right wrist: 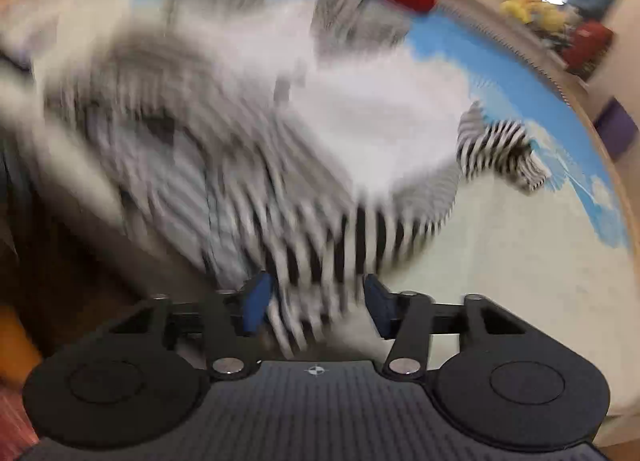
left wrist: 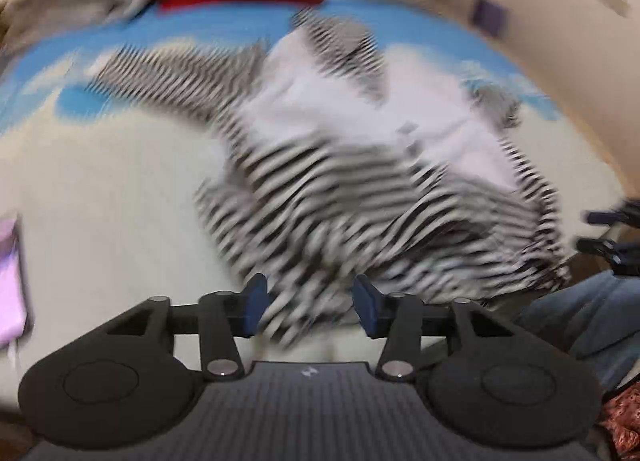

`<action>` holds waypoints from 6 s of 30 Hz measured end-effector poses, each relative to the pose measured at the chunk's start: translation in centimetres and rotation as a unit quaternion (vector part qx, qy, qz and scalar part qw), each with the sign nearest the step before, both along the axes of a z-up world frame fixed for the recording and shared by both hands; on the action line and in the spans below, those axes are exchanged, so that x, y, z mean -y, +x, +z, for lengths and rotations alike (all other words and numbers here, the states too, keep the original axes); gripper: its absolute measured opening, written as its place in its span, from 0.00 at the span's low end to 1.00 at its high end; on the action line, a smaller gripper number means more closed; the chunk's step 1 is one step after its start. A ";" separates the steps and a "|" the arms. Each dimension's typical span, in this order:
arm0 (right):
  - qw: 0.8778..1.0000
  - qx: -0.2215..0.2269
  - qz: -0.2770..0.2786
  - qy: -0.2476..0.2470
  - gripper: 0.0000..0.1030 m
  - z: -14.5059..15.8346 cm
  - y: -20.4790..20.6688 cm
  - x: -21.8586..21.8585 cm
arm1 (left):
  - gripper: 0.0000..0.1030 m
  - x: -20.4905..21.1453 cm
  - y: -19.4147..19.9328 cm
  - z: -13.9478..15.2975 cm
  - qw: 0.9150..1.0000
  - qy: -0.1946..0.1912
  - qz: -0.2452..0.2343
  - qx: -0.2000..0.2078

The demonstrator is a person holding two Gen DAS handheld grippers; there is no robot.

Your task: Fold small clothes

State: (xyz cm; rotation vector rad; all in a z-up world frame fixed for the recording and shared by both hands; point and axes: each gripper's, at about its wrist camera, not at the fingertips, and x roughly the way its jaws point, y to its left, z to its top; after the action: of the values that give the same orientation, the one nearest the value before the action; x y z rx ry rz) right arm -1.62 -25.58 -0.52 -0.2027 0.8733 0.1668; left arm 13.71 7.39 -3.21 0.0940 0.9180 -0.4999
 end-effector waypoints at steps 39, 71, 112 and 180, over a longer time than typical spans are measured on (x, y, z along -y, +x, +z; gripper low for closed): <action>0.792 0.100 -0.509 0.322 0.55 -6.4 21.1 39.0 | 0.90 -0.1 21.7 -4.2 0.965 -0.085 0.249 -0.014; 0.718 0.134 -0.557 0.395 0.63 -12.2 10.7 49.3 | 0.90 -1.5 27.8 -7.2 0.917 -0.091 0.389 -0.007; 0.782 0.070 -0.619 0.025 0.46 -12.3 21.2 48.3 | 0.92 -7.9 37.6 -9.4 0.866 -0.121 0.486 0.004; 0.978 0.086 0.132 0.135 0.81 -4.9 29.1 11.1 | 0.83 8.7 32.6 -4.4 0.981 -0.191 -0.015 0.021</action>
State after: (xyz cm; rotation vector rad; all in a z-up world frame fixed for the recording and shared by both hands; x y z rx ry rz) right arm 27.48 -36.69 -5.43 -0.0757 0.6412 0.5059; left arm 46.33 -1.29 -7.58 -0.2307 0.7658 -0.6918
